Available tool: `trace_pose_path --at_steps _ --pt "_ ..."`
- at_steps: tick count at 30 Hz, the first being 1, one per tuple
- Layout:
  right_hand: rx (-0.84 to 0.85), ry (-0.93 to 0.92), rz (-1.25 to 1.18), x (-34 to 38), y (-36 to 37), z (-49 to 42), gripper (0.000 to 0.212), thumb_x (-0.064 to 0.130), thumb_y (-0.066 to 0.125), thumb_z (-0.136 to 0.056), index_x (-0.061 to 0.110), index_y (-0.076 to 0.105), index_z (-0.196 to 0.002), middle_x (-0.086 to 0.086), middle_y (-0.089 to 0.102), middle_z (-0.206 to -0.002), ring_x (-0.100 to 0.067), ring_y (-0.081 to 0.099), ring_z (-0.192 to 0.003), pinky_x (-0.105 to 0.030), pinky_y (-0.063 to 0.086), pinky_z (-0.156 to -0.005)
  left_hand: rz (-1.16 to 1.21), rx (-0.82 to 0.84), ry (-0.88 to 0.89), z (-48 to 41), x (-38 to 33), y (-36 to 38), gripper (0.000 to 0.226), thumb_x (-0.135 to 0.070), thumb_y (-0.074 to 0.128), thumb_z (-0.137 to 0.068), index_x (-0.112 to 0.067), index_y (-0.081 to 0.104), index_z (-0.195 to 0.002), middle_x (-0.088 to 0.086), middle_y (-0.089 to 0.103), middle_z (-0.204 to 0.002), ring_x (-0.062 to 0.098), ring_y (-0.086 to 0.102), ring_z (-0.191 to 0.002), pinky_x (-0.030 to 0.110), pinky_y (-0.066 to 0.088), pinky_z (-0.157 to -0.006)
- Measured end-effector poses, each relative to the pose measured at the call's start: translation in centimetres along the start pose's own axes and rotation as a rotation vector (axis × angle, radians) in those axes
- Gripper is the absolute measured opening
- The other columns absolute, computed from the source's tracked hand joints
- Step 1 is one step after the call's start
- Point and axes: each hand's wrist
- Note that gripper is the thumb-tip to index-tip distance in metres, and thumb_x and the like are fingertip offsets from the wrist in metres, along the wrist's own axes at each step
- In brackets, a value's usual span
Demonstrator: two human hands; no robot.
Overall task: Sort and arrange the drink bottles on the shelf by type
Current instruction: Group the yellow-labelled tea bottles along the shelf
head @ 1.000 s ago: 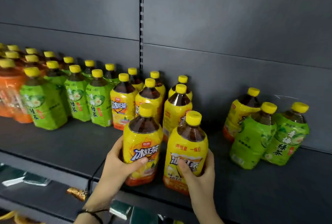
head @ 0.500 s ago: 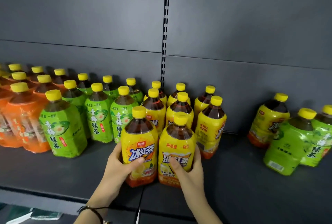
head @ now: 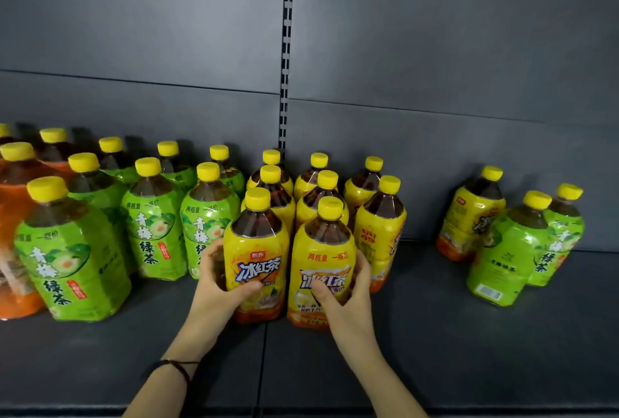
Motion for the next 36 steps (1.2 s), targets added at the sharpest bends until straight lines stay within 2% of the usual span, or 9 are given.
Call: trace_pose_path --at_steps 4,8,12,16,18,22,26,33,36 --pt "-0.054 -0.053 0.121 -0.7 0.5 -0.7 0.08 0.072 0.068 -0.061 0.062 0.023 -0.127 0.028 0.035 -0.132 -0.006 0.036 -0.132 -0.035 0.039 -0.108 0.005 -0.065 0.016 0.4 0.7 0.6 0.071 -0.026 0.089 -0.056 -0.044 0.046 -0.109 -0.005 0.061 -0.109 0.011 0.062 -0.101 0.02 0.054 -0.067" --pt "-0.037 -0.06 0.13 -1.4 0.4 -1.0 0.084 0.081 0.065 -0.057 0.065 0.021 -0.127 0.022 0.033 -0.137 -0.01 0.031 -0.136 -0.043 0.039 -0.11 0.028 -0.063 -0.011 0.8 0.8 1.2 0.086 -0.067 0.083 -0.04 -0.043 0.044 -0.113 -0.008 0.06 -0.11 0.001 0.063 -0.097 0.017 0.054 -0.071" --pt "0.008 -0.07 0.136 -1.7 -1.1 -1.4 0.073 0.079 0.062 -0.064 0.06 0.03 -0.127 0.015 0.034 -0.139 -0.008 0.034 -0.135 -0.039 0.039 -0.109 0.057 -0.005 -0.037 0.8 1.1 1.1 0.092 -0.069 0.083 -0.042 -0.037 0.043 -0.118 0.0 0.06 -0.115 0.004 0.064 -0.099 0.022 0.055 -0.074" --pt "-0.303 -0.146 0.089 -0.8 -4.2 -2.4 0.043 0.067 0.054 -0.074 0.055 0.043 -0.113 0.023 0.04 -0.123 -0.01 0.046 -0.121 -0.033 0.044 -0.1 0.06 -0.022 -0.023 0.9 1.0 1.3 0.092 -0.07 0.082 -0.04 -0.039 0.043 -0.116 -0.003 0.062 -0.112 0.003 0.064 -0.099 0.02 0.055 -0.073" --pt "-0.416 -0.168 0.117 -0.7 -6.1 -3.7 0.049 0.061 0.059 -0.078 0.043 0.044 -0.122 0.025 0.04 -0.123 -0.013 0.044 -0.121 -0.037 0.043 -0.102 0.064 -0.031 -0.014 0.8 1.1 1.4 0.092 -0.07 0.082 -0.038 -0.04 0.042 -0.116 -0.004 0.061 -0.111 0.001 0.064 -0.097 0.019 0.054 -0.072" --pt "-0.093 0.065 0.117 0.0 -9.5 -7.5 0.097 0.051 0.069 -0.068 0.042 0.014 -0.147 0.006 0.024 -0.155 -0.013 0.024 -0.14 -0.042 0.029 -0.114 0.066 -0.041 -0.004 0.8 1.1 1.6 0.095 -0.071 0.082 -0.035 -0.039 0.042 -0.115 -0.003 0.06 -0.111 -0.001 0.064 -0.094 0.017 0.054 -0.07" --pt "0.148 0.1 0.042 0.0 -9.4 -8.9 0.102 0.024 0.075 -0.079 0.044 0.002 -0.149 0.015 0.033 -0.141 -0.002 0.042 -0.124 -0.026 0.041 -0.096 0.063 -0.036 -0.008 0.7 1.2 1.4 0.094 -0.071 0.082 -0.037 -0.039 0.042 -0.116 -0.002 0.06 -0.113 0.0 0.065 -0.095 0.018 0.054 -0.07" --pt "0.016 0.017 0.045 -1.6 -9.3 -7.3 0.089 0.014 0.071 -0.084 0.041 0.016 -0.148 0.013 0.039 -0.143 0.007 0.042 -0.124 -0.016 0.044 -0.093 0.072 -0.037 0.001 0.8 1.0 1.6 0.093 -0.071 0.082 -0.038 -0.039 0.041 -0.115 -0.004 0.06 -0.109 -0.003 0.064 -0.094 0.016 0.053 -0.07" --pt "-0.097 -0.015 0.148 -1.6 -8.3 -7.5 0.094 0.019 0.079 -0.077 0.039 0.02 -0.148 0.005 0.034 -0.145 -0.006 0.039 -0.13 -0.031 0.042 -0.104 0.065 -0.036 0.005 0.8 1.0 1.7 0.091 -0.071 0.081 -0.041 -0.039 0.04 -0.115 -0.005 0.061 -0.109 -0.003 0.064 -0.094 0.017 0.053 -0.071"
Point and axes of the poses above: each hand's wrist, its own z-axis away from the middle knuckle, its own y-axis out of the palm, x = y × z
